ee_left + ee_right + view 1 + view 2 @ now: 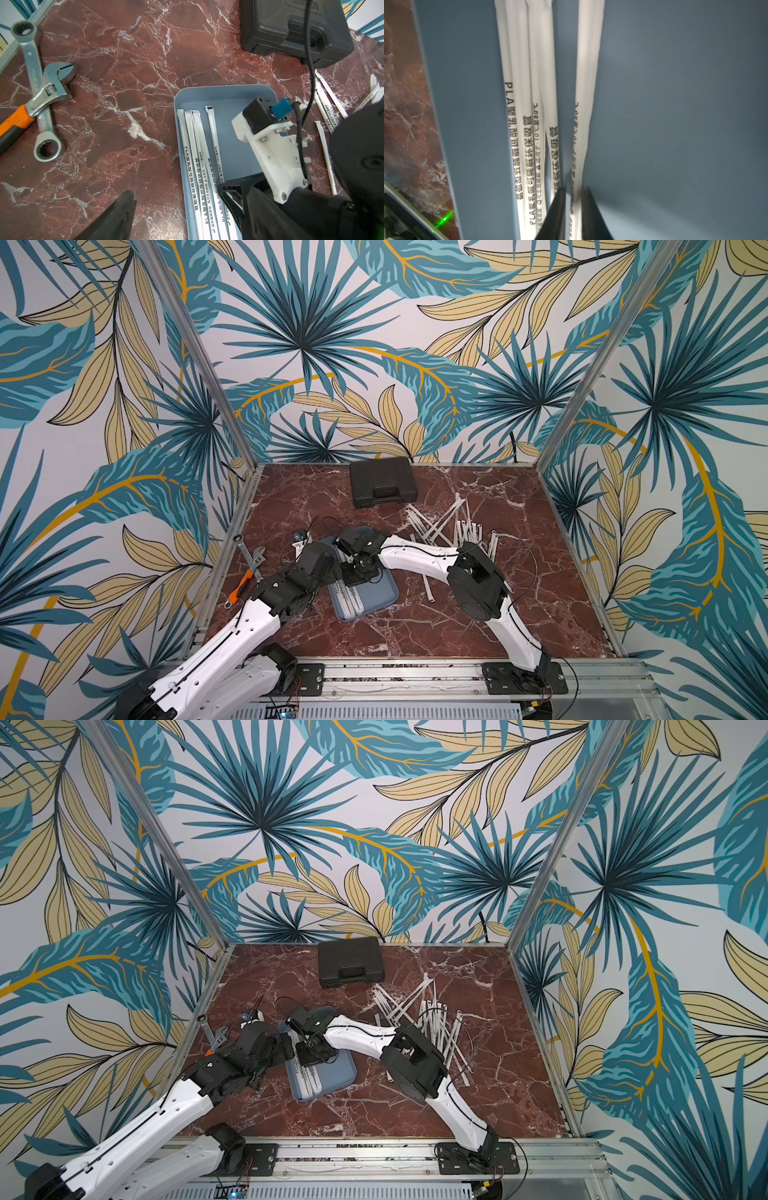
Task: Put the straws into the storage box
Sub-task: Place the straw in the storage box.
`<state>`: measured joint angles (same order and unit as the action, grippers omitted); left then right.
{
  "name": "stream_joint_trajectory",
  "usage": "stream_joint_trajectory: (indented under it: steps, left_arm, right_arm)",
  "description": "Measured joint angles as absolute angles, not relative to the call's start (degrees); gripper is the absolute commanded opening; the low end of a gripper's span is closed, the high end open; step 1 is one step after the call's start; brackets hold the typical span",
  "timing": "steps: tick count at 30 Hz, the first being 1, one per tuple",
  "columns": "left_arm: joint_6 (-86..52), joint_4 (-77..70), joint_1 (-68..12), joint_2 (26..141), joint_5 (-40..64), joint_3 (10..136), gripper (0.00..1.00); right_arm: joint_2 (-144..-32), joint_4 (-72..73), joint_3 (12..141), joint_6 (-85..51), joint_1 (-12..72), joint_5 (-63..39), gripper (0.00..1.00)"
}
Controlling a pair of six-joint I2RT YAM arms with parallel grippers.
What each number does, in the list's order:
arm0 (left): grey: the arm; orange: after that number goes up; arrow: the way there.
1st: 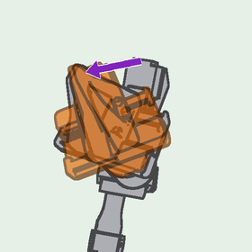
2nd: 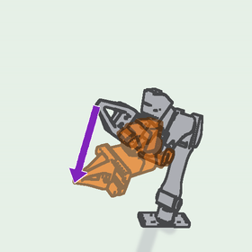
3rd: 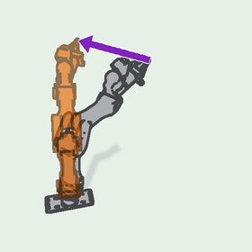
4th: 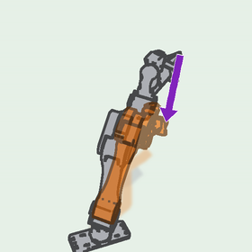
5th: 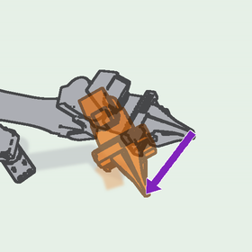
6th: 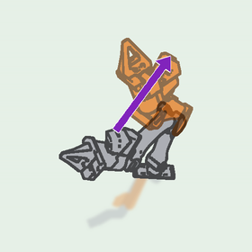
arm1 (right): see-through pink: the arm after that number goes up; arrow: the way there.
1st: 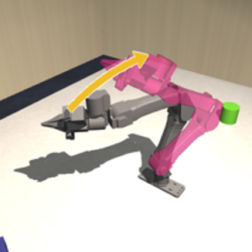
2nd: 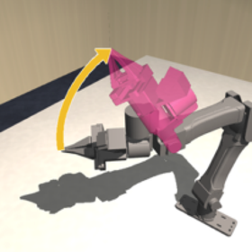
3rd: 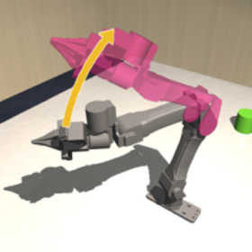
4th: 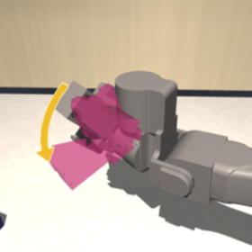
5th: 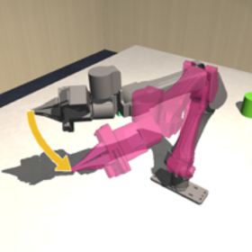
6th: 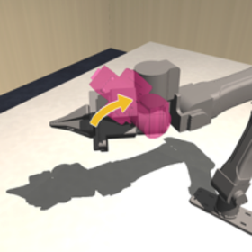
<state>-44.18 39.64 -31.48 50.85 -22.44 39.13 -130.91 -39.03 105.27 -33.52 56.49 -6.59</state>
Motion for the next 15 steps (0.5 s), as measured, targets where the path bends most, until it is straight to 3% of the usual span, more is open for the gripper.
stream_joint_trajectory:
  steps: [6,10,15]
  left_arm:
    - [-43.4,39.7,-32.6,54.6,-21.4,41.3,0.89]
    - [-43.5,38.4,-39.9,61.8,-22.3,46.0,0.89]
    - [-44.3,34.2,-46.9,71.7,-21.4,49.2,0.89]
  right_arm:
    - [-118.2,-38.9,95.4,-35.1,53.7,-6.1,0.30]
    - [-106.6,-39.3,86.4,-34.7,48.2,1.3,0.40]
    - [-106.8,-42.0,81.6,-32.5,42.3,12.3,0.39]
